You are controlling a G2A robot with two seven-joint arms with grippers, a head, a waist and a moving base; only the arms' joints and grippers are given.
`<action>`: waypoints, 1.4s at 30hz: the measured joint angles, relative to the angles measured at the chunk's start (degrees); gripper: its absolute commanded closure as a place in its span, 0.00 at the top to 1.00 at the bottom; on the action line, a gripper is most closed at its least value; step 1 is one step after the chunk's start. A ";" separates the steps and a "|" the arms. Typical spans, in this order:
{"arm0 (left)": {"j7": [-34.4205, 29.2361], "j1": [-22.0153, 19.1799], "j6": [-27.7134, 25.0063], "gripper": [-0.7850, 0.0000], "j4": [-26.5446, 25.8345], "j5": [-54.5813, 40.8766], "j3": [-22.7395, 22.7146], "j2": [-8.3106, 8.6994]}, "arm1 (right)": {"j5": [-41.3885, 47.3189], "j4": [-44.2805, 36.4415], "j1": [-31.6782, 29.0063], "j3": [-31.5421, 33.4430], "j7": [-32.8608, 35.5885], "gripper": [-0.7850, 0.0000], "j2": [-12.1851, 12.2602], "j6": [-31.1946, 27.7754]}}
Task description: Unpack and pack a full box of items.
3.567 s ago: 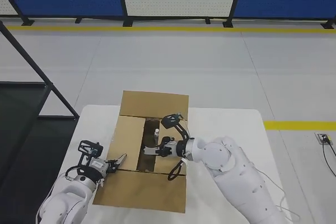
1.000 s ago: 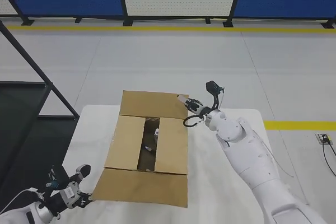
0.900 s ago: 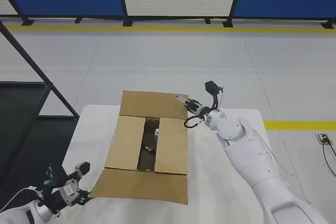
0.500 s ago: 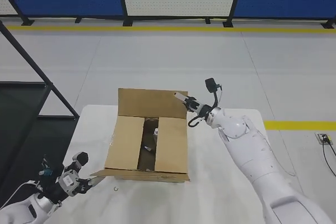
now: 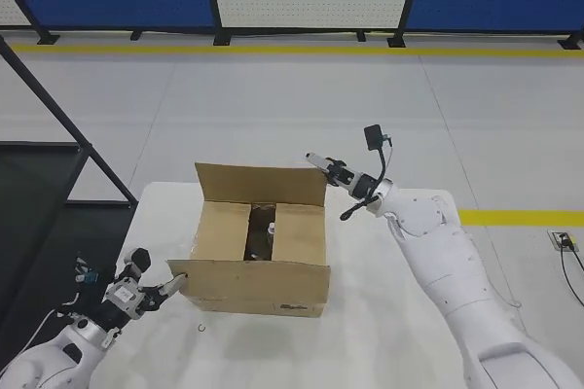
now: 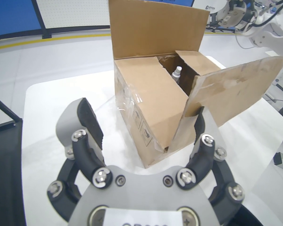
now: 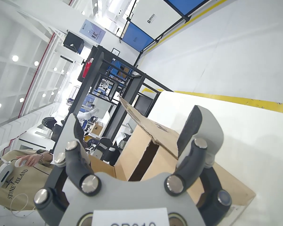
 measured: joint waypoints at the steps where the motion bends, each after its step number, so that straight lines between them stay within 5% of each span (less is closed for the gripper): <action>1: 0.07 -0.15 0.86 1.00 -0.10 0.57 0.41 -0.05 | -0.10 -1.05 -0.34 0.10 0.70 1.00 0.16 -0.01; 7: 0.57 -1.21 4.83 1.00 -0.51 3.58 2.71 -0.30 | -1.89 -10.72 -4.19 0.81 5.31 1.00 1.45 1.54; 19: -0.26 -3.15 9.16 1.00 -0.03 6.28 5.86 -0.67 | -4.23 -32.17 -14.03 2.18 12.76 1.00 3.73 14.06; 32: -1.48 -5.57 11.96 1.00 1.12 7.01 8.60 -1.07 | 4.41 -28.44 -10.20 -1.12 16.48 1.00 2.85 27.05; 42: -1.64 -6.08 12.80 1.00 1.50 6.28 9.10 -1.26 | 10.91 -23.08 -10.48 -2.46 20.86 1.00 2.56 24.65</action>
